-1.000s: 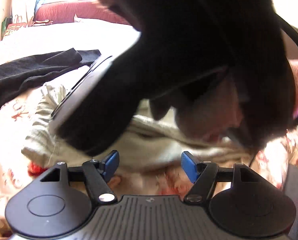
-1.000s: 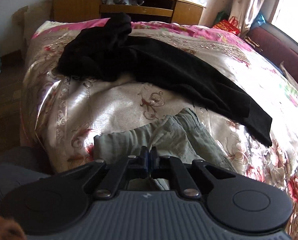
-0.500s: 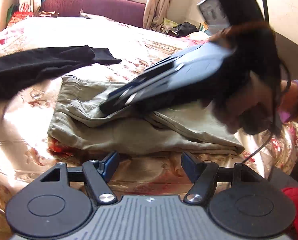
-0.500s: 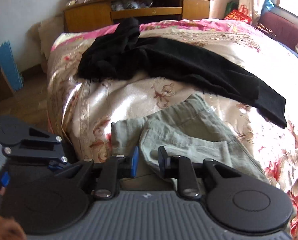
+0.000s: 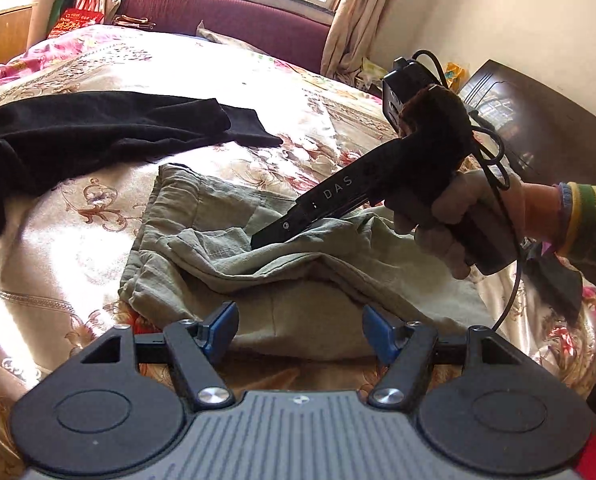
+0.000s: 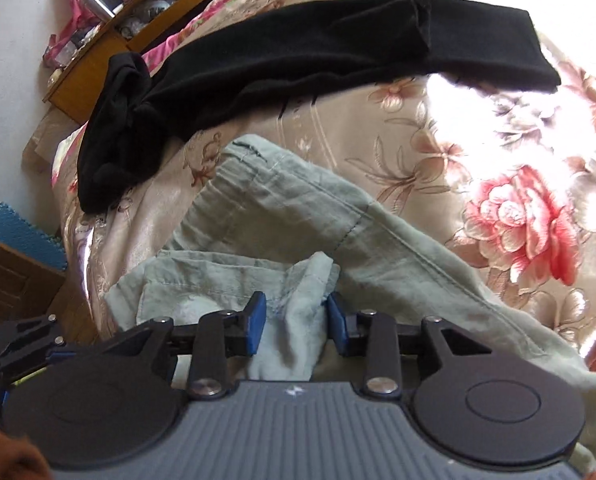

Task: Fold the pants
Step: 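Lower the folded leg onto the pants stack and open the right gripper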

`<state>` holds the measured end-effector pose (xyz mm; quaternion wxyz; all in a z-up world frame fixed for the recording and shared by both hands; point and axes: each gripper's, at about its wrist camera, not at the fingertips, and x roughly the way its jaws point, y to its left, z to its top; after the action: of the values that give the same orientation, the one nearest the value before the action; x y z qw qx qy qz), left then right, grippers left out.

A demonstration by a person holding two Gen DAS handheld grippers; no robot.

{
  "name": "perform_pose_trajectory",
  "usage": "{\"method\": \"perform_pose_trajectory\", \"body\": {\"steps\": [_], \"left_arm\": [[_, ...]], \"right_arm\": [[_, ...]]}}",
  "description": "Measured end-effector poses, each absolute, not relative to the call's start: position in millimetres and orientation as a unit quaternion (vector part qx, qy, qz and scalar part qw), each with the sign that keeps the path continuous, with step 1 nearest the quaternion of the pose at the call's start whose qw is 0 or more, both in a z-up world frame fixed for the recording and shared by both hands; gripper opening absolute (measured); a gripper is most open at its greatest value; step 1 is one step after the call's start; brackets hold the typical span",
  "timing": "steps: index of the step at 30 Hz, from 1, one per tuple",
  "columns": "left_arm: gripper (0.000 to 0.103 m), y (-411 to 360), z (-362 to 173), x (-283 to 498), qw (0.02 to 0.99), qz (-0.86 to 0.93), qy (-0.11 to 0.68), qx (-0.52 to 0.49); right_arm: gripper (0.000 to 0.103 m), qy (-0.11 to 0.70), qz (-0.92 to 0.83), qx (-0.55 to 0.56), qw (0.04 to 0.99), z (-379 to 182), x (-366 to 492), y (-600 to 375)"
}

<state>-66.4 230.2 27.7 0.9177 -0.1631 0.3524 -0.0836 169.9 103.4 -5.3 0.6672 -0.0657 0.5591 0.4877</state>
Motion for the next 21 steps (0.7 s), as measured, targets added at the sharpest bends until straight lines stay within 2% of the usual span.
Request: {"method": "perform_pose_trajectory", "body": {"steps": [2, 4, 6, 8, 11, 16, 21], "left_arm": [[0.081, 229, 26, -63, 0.918, -0.083, 0.355, -0.158], [0.081, 229, 24, -59, 0.917, -0.082, 0.358, -0.156], [0.081, 230, 21, -55, 0.916, -0.082, 0.359, -0.16], [0.081, 231, 21, -53, 0.916, -0.08, 0.355, -0.167], [0.081, 231, 22, -49, 0.918, -0.082, 0.346, -0.176], [0.081, 229, 24, -48, 0.923, -0.075, 0.336, -0.171], [0.081, 227, 25, -52, 0.923, -0.062, 0.342, -0.166]], "right_arm": [[0.036, 0.562, 0.511, -0.068, 0.647, -4, 168, 108], [0.028, 0.569, 0.519, -0.071, 0.634, -7, 167, 113], [0.011, 0.571, 0.521, -0.069, 0.63, -8, 169, 115], [0.007, 0.563, 0.521, -0.055, 0.639, -2, 172, 116], [0.006, 0.532, 0.534, -0.038, 0.656, 16, 174, 120], [0.006, 0.473, 0.563, -0.083, 0.672, 44, 179, 150], [0.012, 0.453, 0.553, -0.178, 0.676, 15, 178, 190]]}}
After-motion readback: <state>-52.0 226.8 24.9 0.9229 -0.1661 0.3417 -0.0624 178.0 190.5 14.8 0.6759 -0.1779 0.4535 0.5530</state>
